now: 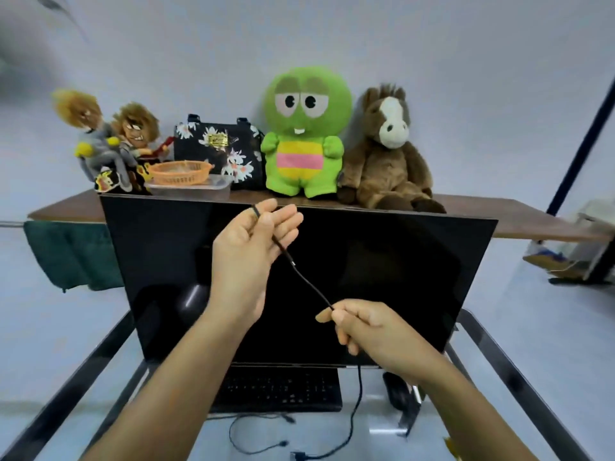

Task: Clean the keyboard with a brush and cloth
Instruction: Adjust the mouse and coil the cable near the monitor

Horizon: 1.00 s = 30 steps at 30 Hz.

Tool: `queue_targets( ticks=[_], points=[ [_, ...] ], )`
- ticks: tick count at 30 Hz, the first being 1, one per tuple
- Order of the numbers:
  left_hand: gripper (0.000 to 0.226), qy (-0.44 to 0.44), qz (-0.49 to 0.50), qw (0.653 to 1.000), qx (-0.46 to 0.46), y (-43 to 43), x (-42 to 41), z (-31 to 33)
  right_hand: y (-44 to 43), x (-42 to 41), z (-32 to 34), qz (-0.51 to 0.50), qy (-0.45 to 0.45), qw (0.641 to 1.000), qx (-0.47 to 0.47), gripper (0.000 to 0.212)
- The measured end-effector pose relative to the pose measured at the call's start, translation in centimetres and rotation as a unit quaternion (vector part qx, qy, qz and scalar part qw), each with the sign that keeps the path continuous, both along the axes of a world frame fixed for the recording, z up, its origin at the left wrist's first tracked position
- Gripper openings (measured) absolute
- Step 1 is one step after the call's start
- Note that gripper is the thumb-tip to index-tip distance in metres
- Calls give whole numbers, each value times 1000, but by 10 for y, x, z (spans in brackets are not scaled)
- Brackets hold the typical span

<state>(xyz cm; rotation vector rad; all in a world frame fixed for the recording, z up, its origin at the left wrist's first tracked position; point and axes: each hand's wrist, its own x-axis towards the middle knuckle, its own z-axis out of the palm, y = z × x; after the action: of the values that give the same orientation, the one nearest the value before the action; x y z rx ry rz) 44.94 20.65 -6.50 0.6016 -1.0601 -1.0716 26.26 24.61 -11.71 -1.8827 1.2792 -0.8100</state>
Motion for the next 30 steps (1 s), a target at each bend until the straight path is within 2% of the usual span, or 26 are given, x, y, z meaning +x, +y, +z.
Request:
queue_targets(
  ticks=[1,2,3,4,5,6,8,10,13,16,19,21,22,24,26,28,29,30],
  points=[
    [26,-161,88,982,-45,-6,2,-7,-1,3,3,-1,23,1000,-14,24],
    [28,-324,143,930,-95,-12,4,-16,-1,7,7,-2,50,998,-34,23],
    [31,-456,153,867,-130,-14,5,-27,-2,10,12,-1,77,995,-58,23],
    [32,-541,141,817,-139,-13,6,-37,-4,12,17,5,98,992,-82,23],
    [29,-574,117,801,-123,-9,7,-44,-6,14,23,16,113,988,-104,22],
    [23,-569,77,813,-94,-4,8,-49,-8,16,28,29,126,984,-124,20],
    [25,-502,-25,864,-33,5,12,-56,-13,18,36,46,138,978,-149,16],
    [30,-413,-112,904,30,17,17,-56,-18,19,44,56,119,978,-162,10],
    [40,-254,-181,944,103,33,26,-49,-25,17,55,62,60,983,-160,5],
    [38,-122,-259,949,135,42,35,-41,-30,11,62,46,-8,988,-148,6],
    [38,4,-354,926,131,47,41,-30,-30,8,59,48,-56,990,-124,11],
    [39,115,-374,913,114,48,41,-18,-31,9,50,50,-60,991,-109,17],
    [38,172,-353,913,107,48,39,-10,-31,10,45,50,-65,992,-96,20],
    [35,267,-253,924,101,42,37,5,-32,12,33,44,-72,994,-66,26],
    [29,314,-145,934,92,29,39,17,-33,18,22,37,-40,997,-50,28],
    [22,271,-39,958,80,13,41,23,-32,26,11,31,26,998,-49,28],
    [21,209,19,975,71,4,42,22,-31,31,7,30,60,996,-52,27],
    [20,109,78,989,62,-4,41,20,-29,36,5,29,84,994,-57,26]
  ],
)
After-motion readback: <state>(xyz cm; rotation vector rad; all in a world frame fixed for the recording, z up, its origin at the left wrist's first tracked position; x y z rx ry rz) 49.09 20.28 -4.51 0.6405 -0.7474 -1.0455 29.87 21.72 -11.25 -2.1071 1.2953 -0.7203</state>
